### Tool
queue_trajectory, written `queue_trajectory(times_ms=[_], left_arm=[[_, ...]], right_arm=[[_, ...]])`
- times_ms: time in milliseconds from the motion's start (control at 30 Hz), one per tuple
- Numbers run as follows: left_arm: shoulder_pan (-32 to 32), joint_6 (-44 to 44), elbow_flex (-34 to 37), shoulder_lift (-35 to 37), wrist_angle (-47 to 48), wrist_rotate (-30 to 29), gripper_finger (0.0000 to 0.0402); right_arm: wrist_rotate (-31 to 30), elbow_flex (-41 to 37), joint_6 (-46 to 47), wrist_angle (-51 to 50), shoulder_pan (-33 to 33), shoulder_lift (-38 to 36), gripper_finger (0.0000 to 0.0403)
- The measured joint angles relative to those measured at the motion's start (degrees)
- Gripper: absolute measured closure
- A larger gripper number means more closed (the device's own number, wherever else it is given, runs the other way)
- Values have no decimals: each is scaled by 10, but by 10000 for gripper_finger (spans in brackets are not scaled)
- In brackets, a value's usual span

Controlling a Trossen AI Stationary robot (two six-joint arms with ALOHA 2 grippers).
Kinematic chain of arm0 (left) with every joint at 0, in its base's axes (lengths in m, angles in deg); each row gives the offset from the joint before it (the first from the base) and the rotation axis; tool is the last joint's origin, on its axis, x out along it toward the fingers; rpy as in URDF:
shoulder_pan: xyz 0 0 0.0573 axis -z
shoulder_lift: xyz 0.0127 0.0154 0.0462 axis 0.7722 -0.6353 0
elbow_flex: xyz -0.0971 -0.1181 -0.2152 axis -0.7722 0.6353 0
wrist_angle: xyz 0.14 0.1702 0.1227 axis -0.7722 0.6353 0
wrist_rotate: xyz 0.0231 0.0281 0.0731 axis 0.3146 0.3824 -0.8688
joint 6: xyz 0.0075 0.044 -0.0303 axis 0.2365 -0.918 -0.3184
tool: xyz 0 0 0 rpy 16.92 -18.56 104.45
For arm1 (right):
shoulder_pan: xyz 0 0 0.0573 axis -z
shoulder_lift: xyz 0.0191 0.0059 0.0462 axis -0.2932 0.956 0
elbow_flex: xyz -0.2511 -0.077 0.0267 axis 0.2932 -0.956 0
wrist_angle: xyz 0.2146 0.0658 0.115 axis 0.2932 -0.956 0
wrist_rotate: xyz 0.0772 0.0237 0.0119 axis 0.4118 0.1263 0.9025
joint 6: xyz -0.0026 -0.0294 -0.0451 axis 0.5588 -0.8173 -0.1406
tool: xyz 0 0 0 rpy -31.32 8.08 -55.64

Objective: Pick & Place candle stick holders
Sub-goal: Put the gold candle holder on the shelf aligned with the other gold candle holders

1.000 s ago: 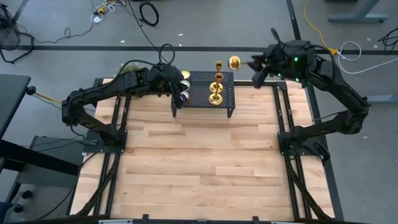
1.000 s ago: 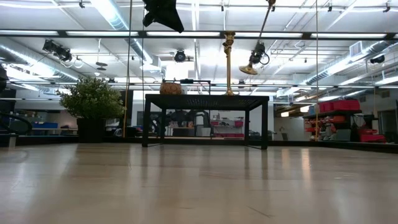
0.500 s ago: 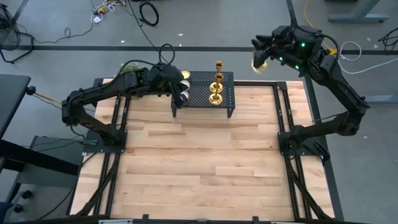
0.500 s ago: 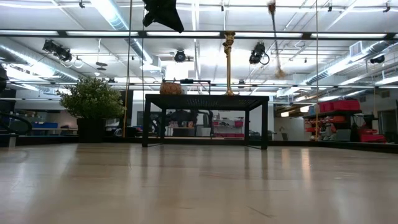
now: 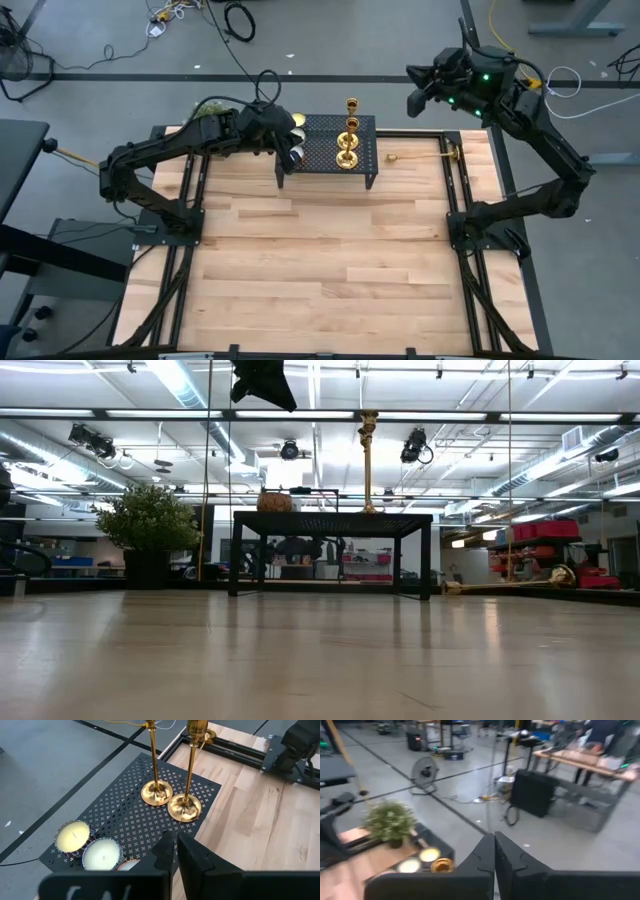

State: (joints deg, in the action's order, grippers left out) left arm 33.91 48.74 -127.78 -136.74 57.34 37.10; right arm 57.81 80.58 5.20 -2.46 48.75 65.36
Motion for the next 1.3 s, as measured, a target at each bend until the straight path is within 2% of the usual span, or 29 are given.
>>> queue_trajectory(times_ms=[67,567,700,933,1067,1300], left_arm=[[0,0,0,0,0,0,374],[0,-1,0,0,0,0,374],[0,-1,0,0,0,-5,374],[0,0,0,0,0,-6,374],[0,0,0,0,0,-6,374],[0,0,0,0,0,-6,374]], right_arm=[[-14,0,-4,-2,-2,-4,401],[-15,0,-54,-69,-2,-7,402],[-39,0,-91,-110,-2,-7,403],[-63,0,-77,-193,-2,-10,399],[-65,0,-63,-232,-2,-14,365],[-53,0,-36,-317,-2,-16,262]])
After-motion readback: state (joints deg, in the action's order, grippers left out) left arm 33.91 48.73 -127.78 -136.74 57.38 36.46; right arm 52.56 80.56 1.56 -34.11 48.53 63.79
